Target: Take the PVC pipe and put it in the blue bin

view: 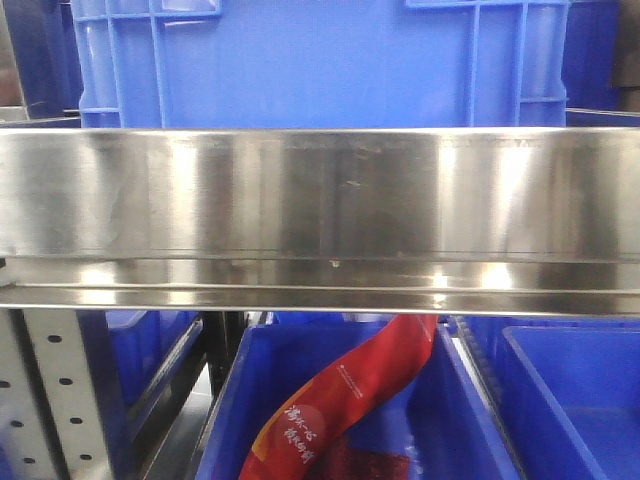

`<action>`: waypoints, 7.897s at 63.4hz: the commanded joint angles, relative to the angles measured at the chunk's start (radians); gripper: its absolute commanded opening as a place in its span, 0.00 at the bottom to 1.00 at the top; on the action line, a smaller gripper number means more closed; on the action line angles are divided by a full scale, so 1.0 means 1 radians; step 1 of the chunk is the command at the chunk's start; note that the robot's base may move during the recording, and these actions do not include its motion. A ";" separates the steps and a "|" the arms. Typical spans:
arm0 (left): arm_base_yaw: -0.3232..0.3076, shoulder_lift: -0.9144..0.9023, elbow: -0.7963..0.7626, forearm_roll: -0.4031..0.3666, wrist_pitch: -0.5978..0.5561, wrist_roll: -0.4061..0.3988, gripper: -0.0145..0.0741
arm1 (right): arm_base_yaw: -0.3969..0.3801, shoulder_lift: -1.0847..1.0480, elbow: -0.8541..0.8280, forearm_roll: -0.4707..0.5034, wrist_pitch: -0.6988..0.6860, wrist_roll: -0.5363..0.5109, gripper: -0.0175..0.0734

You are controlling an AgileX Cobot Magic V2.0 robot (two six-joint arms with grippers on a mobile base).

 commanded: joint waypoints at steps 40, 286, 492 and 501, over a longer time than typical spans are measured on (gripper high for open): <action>-0.166 0.585 -0.526 -0.041 0.333 -0.083 0.04 | 0.109 0.539 -0.307 0.290 0.161 -0.125 0.02; -0.013 -0.346 0.480 0.154 -0.329 -0.300 0.04 | 0.078 -0.339 0.397 -0.243 -0.259 0.233 0.02; -0.013 -0.363 0.480 0.154 -0.341 -0.300 0.04 | -0.220 -0.555 1.021 -0.134 -0.542 0.125 0.02; -0.013 -0.363 0.480 0.154 -0.341 -0.300 0.04 | -0.220 -0.555 1.021 -0.134 -0.542 0.125 0.02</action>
